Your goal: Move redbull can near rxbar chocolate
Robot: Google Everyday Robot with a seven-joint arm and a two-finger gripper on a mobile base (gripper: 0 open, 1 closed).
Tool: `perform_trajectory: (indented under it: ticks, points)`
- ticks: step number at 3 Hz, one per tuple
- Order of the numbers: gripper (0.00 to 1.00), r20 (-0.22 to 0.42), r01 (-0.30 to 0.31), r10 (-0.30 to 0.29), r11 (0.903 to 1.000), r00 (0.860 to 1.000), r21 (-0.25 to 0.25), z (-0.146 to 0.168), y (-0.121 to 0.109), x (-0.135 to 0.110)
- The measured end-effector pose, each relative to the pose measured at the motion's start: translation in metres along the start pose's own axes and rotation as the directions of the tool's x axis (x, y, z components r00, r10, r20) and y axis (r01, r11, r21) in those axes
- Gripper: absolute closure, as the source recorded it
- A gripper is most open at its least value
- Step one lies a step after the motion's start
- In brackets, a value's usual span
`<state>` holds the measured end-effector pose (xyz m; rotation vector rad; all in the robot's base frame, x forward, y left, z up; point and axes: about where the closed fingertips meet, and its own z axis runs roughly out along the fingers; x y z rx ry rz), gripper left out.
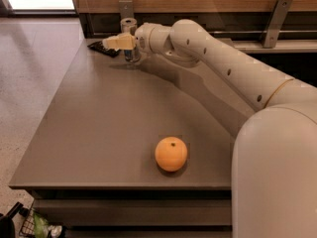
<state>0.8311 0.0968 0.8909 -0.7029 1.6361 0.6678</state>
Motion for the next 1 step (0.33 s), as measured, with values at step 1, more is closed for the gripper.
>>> perform_trajectory:
  ticks: [1]
  points:
    - [0.0,0.0,0.0,0.0,1.0,1.0,0.0,0.0001,0.0001,0.0]
